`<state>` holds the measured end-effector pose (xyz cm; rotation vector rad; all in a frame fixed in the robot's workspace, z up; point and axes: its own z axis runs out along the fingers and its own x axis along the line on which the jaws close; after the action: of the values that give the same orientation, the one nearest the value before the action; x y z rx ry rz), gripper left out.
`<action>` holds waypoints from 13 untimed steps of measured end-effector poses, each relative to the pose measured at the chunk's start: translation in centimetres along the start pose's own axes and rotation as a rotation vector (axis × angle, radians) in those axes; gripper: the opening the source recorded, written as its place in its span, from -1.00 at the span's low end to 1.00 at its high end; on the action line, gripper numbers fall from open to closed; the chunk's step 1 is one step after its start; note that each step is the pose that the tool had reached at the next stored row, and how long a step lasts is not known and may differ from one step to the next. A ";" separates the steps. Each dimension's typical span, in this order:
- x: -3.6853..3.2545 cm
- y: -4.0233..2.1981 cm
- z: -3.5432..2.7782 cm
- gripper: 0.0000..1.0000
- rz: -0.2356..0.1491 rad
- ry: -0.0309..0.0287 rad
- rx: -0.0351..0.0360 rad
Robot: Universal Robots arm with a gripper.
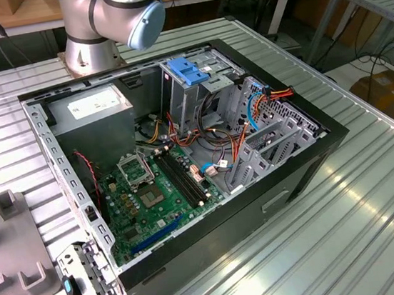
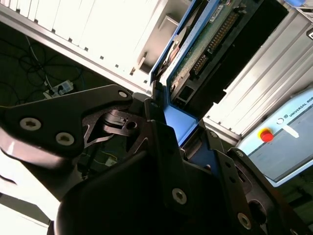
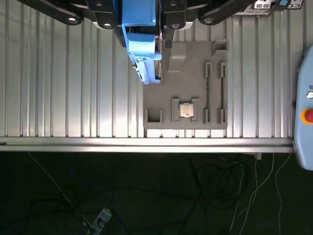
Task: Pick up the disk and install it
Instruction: 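Pick up the disk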
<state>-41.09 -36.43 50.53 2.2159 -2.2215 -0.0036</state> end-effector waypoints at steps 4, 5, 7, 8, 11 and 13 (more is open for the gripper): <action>0.00 -0.41 0.00 -0.26 0.000 0.0000 0.0000; 0.00 -0.52 0.00 -0.26 0.000 0.0000 0.0001; 0.00 -0.75 0.00 -0.26 0.000 0.0000 0.0001; 0.01 -0.93 0.00 -0.26 0.000 0.0000 0.0001; 0.01 -1.38 -0.01 -0.26 0.000 0.0001 0.0000; 0.01 -1.62 0.00 -0.26 0.000 0.0000 0.0001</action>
<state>-39.47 -36.44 50.53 2.2158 -2.2216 -0.0035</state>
